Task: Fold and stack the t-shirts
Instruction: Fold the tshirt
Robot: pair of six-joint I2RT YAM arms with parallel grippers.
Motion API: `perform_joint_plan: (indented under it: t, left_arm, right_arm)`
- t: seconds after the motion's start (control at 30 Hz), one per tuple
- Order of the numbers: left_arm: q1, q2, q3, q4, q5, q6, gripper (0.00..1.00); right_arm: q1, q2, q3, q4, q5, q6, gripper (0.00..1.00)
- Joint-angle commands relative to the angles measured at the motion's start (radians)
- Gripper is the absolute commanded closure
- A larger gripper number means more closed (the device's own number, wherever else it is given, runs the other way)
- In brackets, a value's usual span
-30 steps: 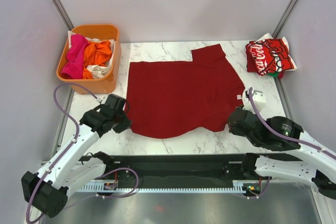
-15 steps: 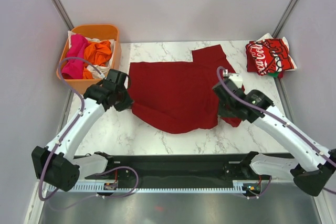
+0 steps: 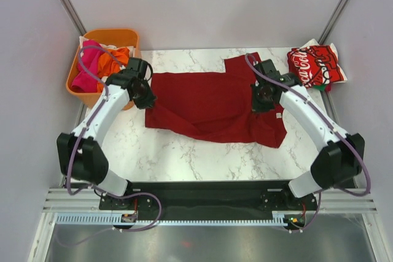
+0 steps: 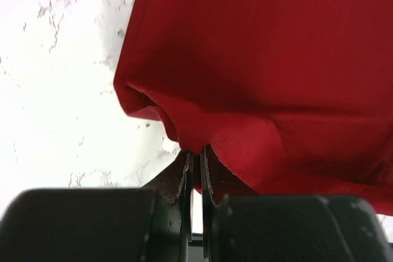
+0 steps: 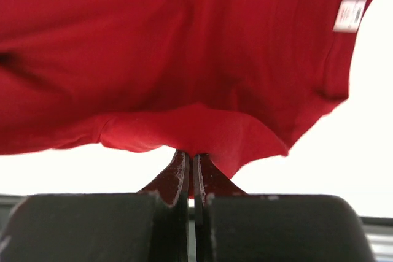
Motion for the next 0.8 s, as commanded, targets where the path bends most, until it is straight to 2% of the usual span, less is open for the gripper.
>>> perform_joint_plan:
  t: [0.0, 0.17, 0.33, 0.53, 0.7, 0.77]
  left_arm:
    - [0.028, 0.111, 0.087, 0.027, 0.004, 0.070, 0.98]
    - [0.049, 0.256, 0.199, 0.019, 0.022, 0.112, 0.98]
    - [0.060, 0.382, 0.300, 0.003, 0.036, 0.136, 0.98]
    - [0.061, 0.508, 0.421, -0.040, 0.016, 0.168, 0.97]
    - [0.069, 0.573, 0.452, -0.057, -0.008, 0.172, 0.94]
    - [0.072, 0.592, 0.466, -0.060, -0.010, 0.170, 0.88]
  right_arm:
    - [-0.056, 0.092, 0.103, 0.050, -0.007, -0.067, 1.00]
    - [-0.115, 0.275, 0.289, 0.044, 0.052, -0.079, 1.00]
    - [-0.165, 0.468, 0.497, 0.019, 0.047, -0.082, 1.00]
    - [-0.175, 0.658, 0.643, -0.013, 0.081, -0.120, 1.00]
    - [-0.197, 0.775, 0.717, -0.034, 0.064, -0.136, 1.00]
    - [-0.206, 0.818, 0.758, -0.033, 0.043, -0.133, 0.87]
